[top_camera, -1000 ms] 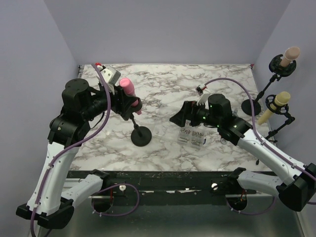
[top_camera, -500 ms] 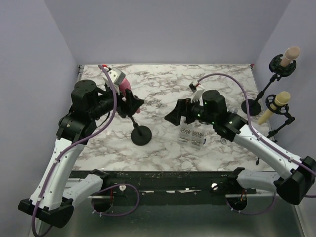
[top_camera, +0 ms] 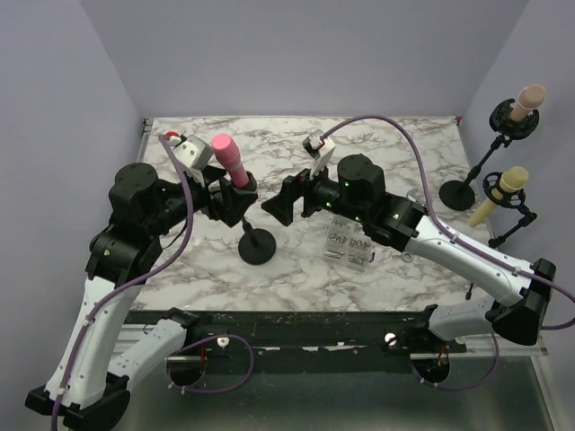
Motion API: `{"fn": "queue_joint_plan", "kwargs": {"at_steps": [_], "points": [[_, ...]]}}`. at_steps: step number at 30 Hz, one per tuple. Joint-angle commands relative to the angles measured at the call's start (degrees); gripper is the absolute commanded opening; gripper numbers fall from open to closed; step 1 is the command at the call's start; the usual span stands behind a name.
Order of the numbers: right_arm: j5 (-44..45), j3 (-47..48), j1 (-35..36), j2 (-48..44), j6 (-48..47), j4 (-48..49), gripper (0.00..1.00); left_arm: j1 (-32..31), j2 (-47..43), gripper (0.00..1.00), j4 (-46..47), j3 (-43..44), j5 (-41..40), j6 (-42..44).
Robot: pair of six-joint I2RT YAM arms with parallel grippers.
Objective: Remove the microphone from the stand
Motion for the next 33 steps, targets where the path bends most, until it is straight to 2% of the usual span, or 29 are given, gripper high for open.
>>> {"fn": "queue_joint_plan", "kwargs": {"at_steps": [1,6,10,14,18,23,24,26,28,29,33], "points": [[7.83,5.86,3.96,3.35,-6.63,1.67,1.0,-0.2,-6.64,0.99,-3.44,-0.49,-5.91,1.44],[14.75,10.65,6.51,6.56,-9.32,2.64,1.0,-0.2,-18.22,0.99,-0.61,-9.5,-13.42,2.15],[19.32,16.98,8.51,10.67,-12.11,1.96,1.0,-0.21,-25.49,0.99,-0.12,-14.05,-19.2,-0.89],[27.74,22.66,10.58,15.39,-13.93,2.42,1.0,-0.14,-31.13,0.99,1.1,-18.2,-23.9,-5.13],[35.11,26.27,11.6,20.3,-15.77,4.75,1.0,-0.21,-33.3,0.99,1.56,-19.99,-24.4,-6.25],[38.8,32.58,11.64,27.18,-16.63,4.48,0.99,-0.2,-32.05,0.99,0.54,-18.38,-24.4,-5.74],[39.33,33.54,11.66,28.42,-16.8,4.28,0.94,-0.2,-31.85,0.99,0.54,-18.25,-24.38,-5.64],[39.44,36.15,11.71,30.28,-16.94,2.84,0.68,-0.15,-31.52,0.99,0.54,-17.97,-24.39,-5.7],[38.27,36.83,11.79,30.98,-16.94,2.18,0.48,-0.21,-31.45,0.99,0.46,-18.01,-24.27,-5.81],[36.81,36.62,11.75,30.79,-16.75,2.17,0.42,-0.16,-31.48,0.99,0.41,-18.1,-24.28,-5.89],[26.88,34.59,11.75,28.98,-15.92,3.27,0.06,-0.21,-31.59,0.99,-0.71,-18.2,-24.25,-6.08]]}}
